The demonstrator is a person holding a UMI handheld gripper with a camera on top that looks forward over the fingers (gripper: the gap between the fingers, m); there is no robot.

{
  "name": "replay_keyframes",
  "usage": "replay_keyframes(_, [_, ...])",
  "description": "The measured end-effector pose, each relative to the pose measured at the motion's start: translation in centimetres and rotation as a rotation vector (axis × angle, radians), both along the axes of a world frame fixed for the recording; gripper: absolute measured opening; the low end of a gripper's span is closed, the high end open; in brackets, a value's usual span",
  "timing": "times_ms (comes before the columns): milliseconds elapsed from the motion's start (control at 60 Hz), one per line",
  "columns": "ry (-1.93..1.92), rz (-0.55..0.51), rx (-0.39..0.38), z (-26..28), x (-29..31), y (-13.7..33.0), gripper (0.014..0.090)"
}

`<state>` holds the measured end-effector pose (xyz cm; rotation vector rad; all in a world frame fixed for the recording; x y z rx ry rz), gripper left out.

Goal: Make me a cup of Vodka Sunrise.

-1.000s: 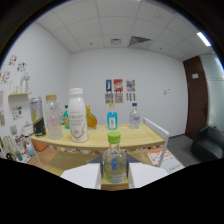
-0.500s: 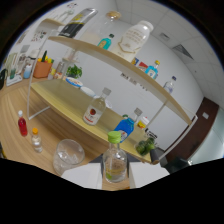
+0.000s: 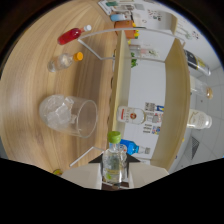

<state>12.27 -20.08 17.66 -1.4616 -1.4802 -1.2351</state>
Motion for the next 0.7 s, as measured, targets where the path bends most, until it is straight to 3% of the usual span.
replay_keyframes(217, [-0.3, 0.039, -0.019, 0.7, 0.2, 0.3, 0.0354])
replay_keyframes(417, [-0.35, 0.053, -0.031, 0.9, -0.3, 0.1, 0.0355])
replay_keyframes(567, [-0.226, 0.024, -0.016, 1.6, -0.3, -0.3, 0.0356])
replay_keyframes(700, [0.158, -0.041, 0.034, 3.9, -1.0, -0.7, 0.0354])
